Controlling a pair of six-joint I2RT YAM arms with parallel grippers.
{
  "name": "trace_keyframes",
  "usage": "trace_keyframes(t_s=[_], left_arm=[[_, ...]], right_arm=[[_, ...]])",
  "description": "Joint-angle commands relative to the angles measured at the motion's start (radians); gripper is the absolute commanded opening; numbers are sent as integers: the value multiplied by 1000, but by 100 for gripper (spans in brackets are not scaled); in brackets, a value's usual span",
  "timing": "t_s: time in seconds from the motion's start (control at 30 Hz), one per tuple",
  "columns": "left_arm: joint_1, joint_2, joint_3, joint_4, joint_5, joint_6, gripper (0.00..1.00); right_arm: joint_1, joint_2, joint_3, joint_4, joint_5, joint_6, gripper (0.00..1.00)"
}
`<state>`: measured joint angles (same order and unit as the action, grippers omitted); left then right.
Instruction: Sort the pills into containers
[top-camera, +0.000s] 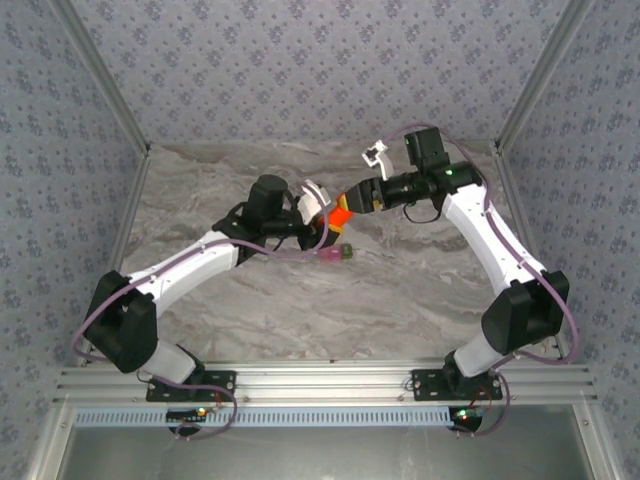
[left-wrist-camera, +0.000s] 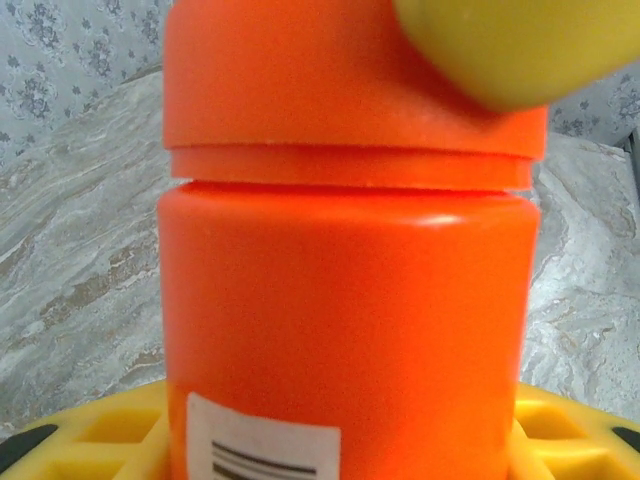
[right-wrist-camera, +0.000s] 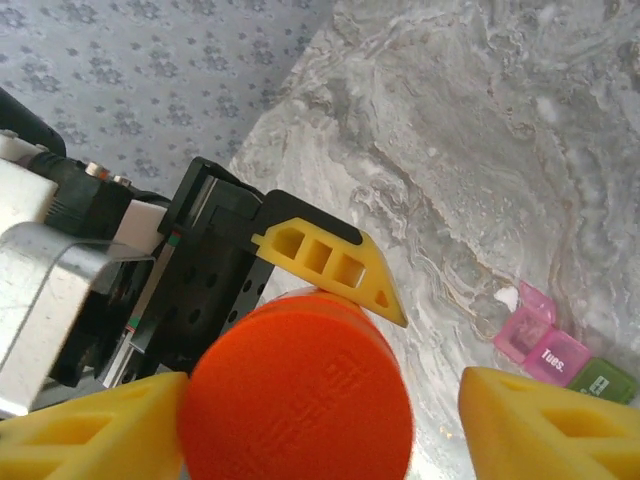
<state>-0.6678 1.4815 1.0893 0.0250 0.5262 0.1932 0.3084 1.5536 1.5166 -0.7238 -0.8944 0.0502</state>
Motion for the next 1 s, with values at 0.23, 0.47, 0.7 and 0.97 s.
trace_keyframes(t_s=[0.23,0.47,0.7,0.97], left_arm=[[3,-35,52,-1,7,30,0],[4,-31,65,-18,-6,43,0],[5,-21,69,-11,-4,38,0],[5,-11,73,-7,0,32,0]], right_arm=[[-88,-194,-154,433,14,713,76],[33,-211,-85,182,370,816,77],[81,-147,-64,151,376,793,75],[119,-131,-74,165,357,786,72]])
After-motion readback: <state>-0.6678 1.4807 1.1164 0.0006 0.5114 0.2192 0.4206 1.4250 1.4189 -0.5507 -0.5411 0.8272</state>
